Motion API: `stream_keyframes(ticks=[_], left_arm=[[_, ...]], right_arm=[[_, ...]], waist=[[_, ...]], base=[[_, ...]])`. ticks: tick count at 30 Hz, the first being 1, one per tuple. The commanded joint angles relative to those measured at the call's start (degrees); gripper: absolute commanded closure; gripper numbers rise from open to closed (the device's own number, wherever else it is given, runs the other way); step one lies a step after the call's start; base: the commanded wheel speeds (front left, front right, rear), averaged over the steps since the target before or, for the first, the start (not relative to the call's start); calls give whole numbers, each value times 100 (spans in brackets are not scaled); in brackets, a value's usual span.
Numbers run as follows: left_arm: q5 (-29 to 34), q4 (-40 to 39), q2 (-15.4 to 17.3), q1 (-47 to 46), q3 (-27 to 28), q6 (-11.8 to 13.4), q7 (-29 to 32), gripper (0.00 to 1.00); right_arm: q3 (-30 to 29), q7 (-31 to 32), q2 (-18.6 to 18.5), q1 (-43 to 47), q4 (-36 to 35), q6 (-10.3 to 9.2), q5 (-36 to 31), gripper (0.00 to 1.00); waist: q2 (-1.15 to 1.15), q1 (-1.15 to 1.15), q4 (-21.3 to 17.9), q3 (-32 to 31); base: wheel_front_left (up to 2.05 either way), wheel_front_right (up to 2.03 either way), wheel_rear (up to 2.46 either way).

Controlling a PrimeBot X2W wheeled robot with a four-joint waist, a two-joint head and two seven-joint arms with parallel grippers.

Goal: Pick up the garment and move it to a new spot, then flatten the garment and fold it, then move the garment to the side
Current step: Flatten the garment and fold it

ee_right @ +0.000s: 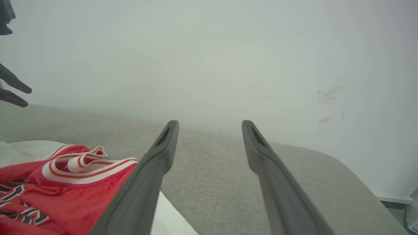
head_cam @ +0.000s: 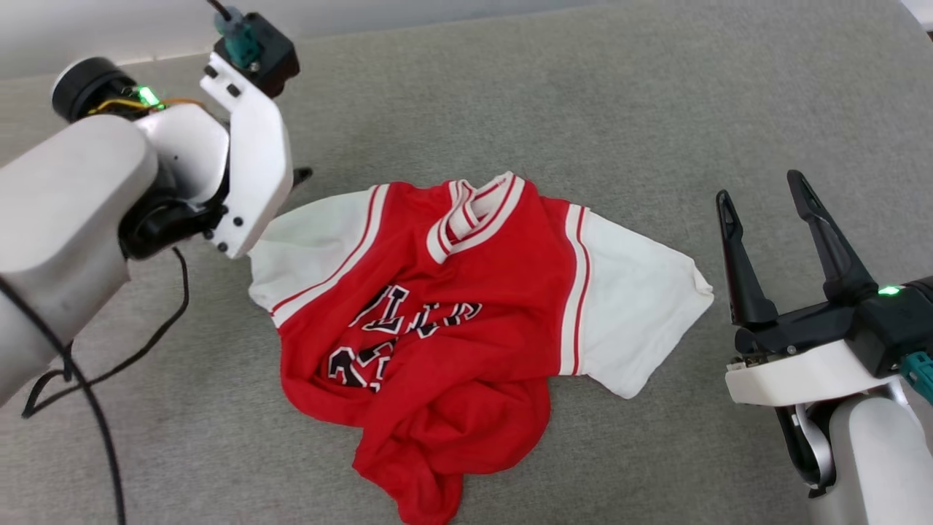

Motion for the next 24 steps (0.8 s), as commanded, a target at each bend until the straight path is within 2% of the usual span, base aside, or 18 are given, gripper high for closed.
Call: stream_keyframes(ticks=[1,4,8,15,20,21,22,24], left_arm=[[-90,-112,47,90,3,-2,147,0],[-275,-431,257,217,0,-2,596,0],[-216,-730,387,491,-5,-2,1014,0],[-16,-864,323,1150,-5,-2,1363,0],[120,-798,275,1666,-47,-3,1349,0],[138,-753,263,1738,-59,-2,1288,54],[120,-715,254,1796,-64,-3,1218,97],[142,-693,269,1834,-70,-2,1040,100]], right_arm=[[-3,-12,-27,35,-15,-6,-9,0],[-4,-12,-42,57,-29,-6,-9,0],[6,-11,-67,19,-50,-6,-2,0],[84,-12,-57,-106,-75,-6,17,0],[80,-11,-23,-123,-46,-5,20,0],[82,-12,-15,-122,-40,-6,17,0],[79,-12,-9,-116,-30,-6,9,0],[73,-12,2,-82,0,-6,-9,0]], waist=[[0,0,90,-79],[0,0,143,-98],[0,0,173,-53],[0,0,76,146],[0,0,-7,241],[0,0,-16,241],[0,0,-20,230],[0,0,-16,167]], base=[[0,0,0],[0,0,0],[0,0,0],[0,0,0],[0,0,0],[0,0,0],[0,0,0],[0,0,0]])
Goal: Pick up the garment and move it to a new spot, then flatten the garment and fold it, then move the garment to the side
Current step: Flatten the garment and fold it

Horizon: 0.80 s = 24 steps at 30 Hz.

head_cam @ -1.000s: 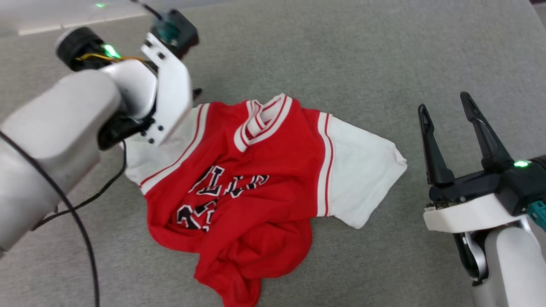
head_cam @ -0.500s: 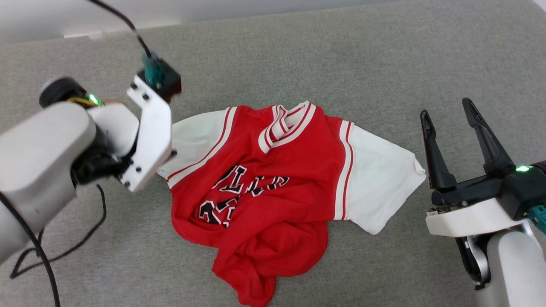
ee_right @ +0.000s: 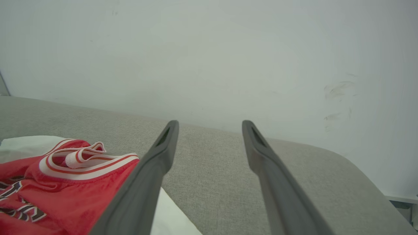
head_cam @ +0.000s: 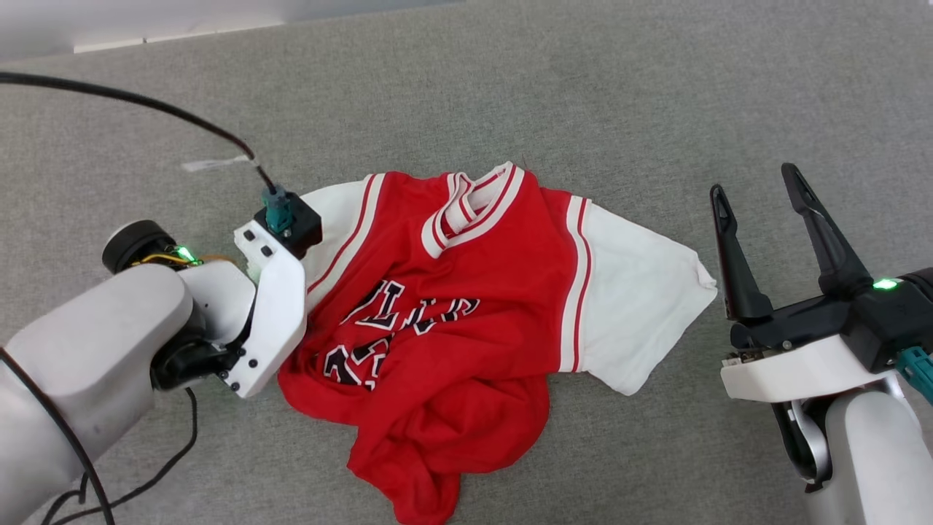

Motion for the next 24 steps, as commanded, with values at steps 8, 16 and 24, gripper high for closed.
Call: stream_keyframes(ticks=[8,16,24], left_arm=[[195,-555,487,478,210,221,-1218,100],[164,-1771,1292,1477,181,1130,-1748,100],[-277,-2062,1179,2642,57,1664,-2125,100]], right_arm=[[-108,-12,34,350,52,-6,14,0],[-219,-11,10,722,49,-6,44,0],[-208,-12,-68,867,201,-6,88,0]], waist=[[0,0,182,-561],[0,0,434,-885],[0,0,508,-1010]], base=[[0,0,0],[0,0,0],[0,0,0]])
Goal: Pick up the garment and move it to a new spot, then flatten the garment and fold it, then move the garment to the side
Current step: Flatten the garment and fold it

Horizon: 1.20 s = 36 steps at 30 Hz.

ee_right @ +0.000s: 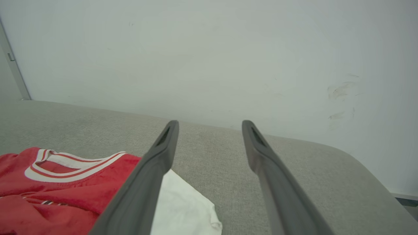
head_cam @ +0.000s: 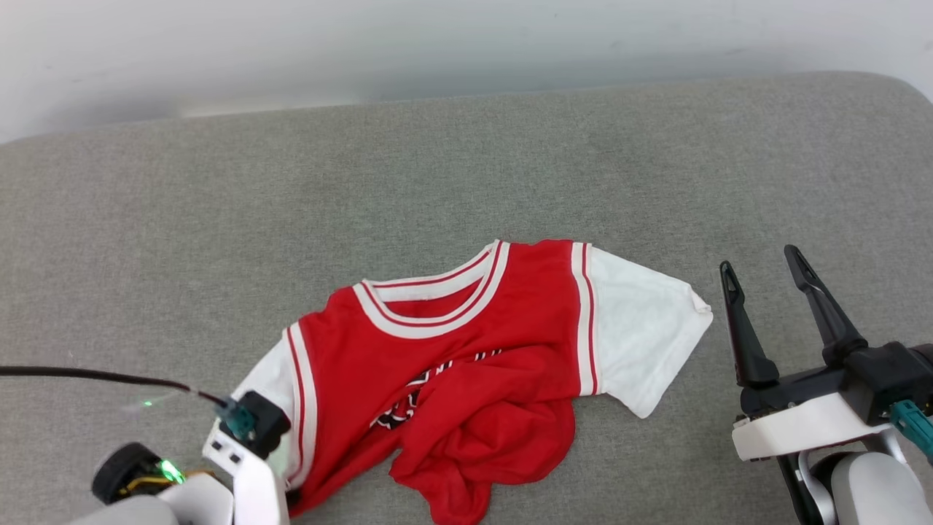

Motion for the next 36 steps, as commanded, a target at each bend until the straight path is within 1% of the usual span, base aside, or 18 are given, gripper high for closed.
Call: stream_keyframes(ticks=[1,2,3,6,10,11,12,13,15,17,20,22,24,26,29,30,32,36], left_arm=[[-14,61,-96,166,-21,61,-93,89],[3,113,-135,218,-12,102,-198,15],[21,145,-186,263,29,159,-350,0],[74,155,-279,350,248,362,-948,0],[308,40,-284,431,601,875,-1847,0],[308,40,-284,431,601,875,-1847,0],[438,-162,-312,599,944,1454,-2643,0],[503,-223,-353,695,1117,1747,-3059,0],[585,-220,-383,816,1264,2017,-3397,0],[696,-191,-444,912,1446,2282,-3598,0],[899,-221,-660,1106,1790,2644,-3724,0],[1179,-262,-809,1226,2100,2844,-3749,0],[1502,-339,-1038,1402,2464,2983,-3754,0],[1851,-397,-1262,1625,2845,3076,-3750,0],[2359,-469,-1673,1921,3391,3112,-3752,0],[2515,-480,-1813,2037,3543,3083,-3752,0],[2807,-489,-2102,2228,3874,3022,-3752,0],[3268,-414,-2672,2517,4418,2689,-3753,0]], right_arm=[[-11,-11,-55,74,40,-6,42,0],[-7,-11,-72,76,65,-6,47,0],[-5,-11,-98,61,80,-6,46,0],[-59,-11,-227,-34,95,-6,16,0],[-127,-11,-525,-284,51,-5,0,0],[-127,-11,-525,-284,51,-5,0,0],[68,223,-1062,-644,143,-5,92,0],[382,622,-1450,-883,196,-6,195,0],[851,1205,-1898,-1148,228,-6,464,0],[1366,1871,-2385,-1453,229,-6,852,0],[2083,2896,-3071,-1912,197,-6,1647,0],[2593,3616,-3497,-2183,189,-6,2216,0],[3027,4334,-3813,-2455,110,-5,2791,0],[3326,4984,-4072,-2717,89,-6,3320,0],[3685,5692,-4255,-3061,221,-6,3888,0],[3771,5863,-4282,-3176,295,-6,4032,0],[3904,6084,-4217,-3360,497,-6,4233,0],[4127,6190,-4004,-3678,1004,-5,4438,0]], waist=[[0,0,10,-32],[0,0,12,-51],[0,0,13,-75],[0,0,36,-153],[0,0,122,-226],[0,0,122,-226],[0,0,227,-252],[0,0,271,-247],[0,0,311,-229],[0,0,358,-193],[0,0,436,-110],[0,0,499,-22],[0,0,563,75],[0,0,630,189],[0,0,741,377],[0,0,778,447],[0,0,839,570],[0,0,947,819]], base=[[0,0,0],[0,0,0],[0,0,0],[0,0,0],[0,0,0],[0,0,0],[0,0,0],[0,0,0],[0,0,0],[0,0,0],[0,0,0],[0,0,0],[0,0,0],[0,0,0],[0,0,0],[0,0,0],[0,0,0],[0,0,0]])
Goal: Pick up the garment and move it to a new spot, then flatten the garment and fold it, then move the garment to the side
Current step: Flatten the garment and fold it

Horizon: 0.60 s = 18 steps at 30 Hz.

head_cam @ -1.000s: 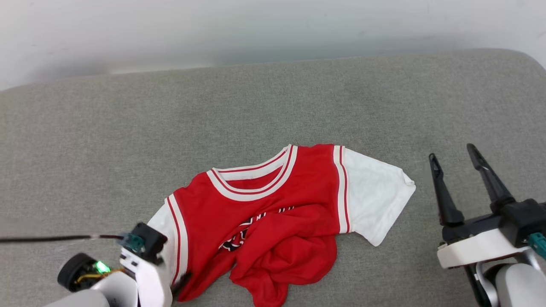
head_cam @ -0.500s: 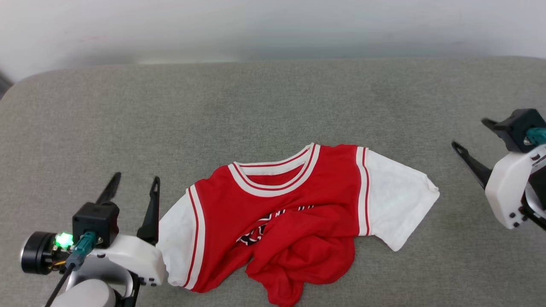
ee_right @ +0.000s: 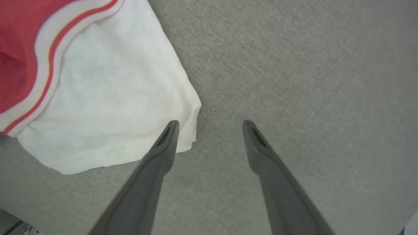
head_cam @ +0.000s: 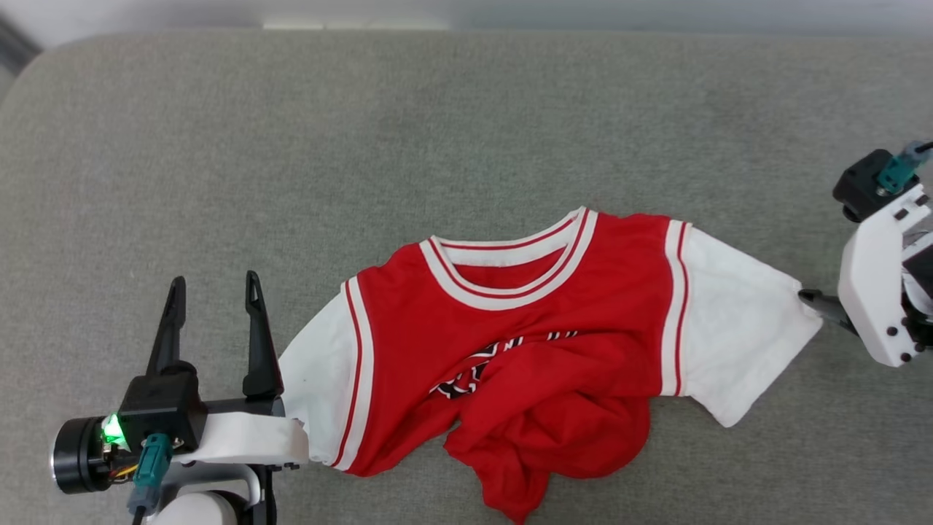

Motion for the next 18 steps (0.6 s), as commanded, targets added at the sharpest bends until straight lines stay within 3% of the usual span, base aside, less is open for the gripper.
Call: stream_keyframes(ticks=[1,9,10,11,18], left_arm=[[99,45,-128,75,127,-93,-27,0],[719,361,-886,222,882,-882,-27,0],[780,389,-953,239,967,-957,-28,0],[839,430,-998,261,1053,-1024,-28,0],[1190,598,-1254,516,1506,-1421,-28,0]], right_arm=[[84,-34,99,-101,127,-5,23,0],[819,-412,601,69,1040,-5,249,0],[887,-541,631,59,1079,-5,269,40],[902,-687,646,23,1112,-5,299,100],[743,-1602,134,-472,1028,-7,440,100]], waist=[[0,0,108,172],[0,0,189,396],[0,0,170,383],[0,0,144,353],[0,0,-116,-71]], base=[[0,0,0],[0,0,0],[0,0,0],[0,0,0],[0,0,0]])
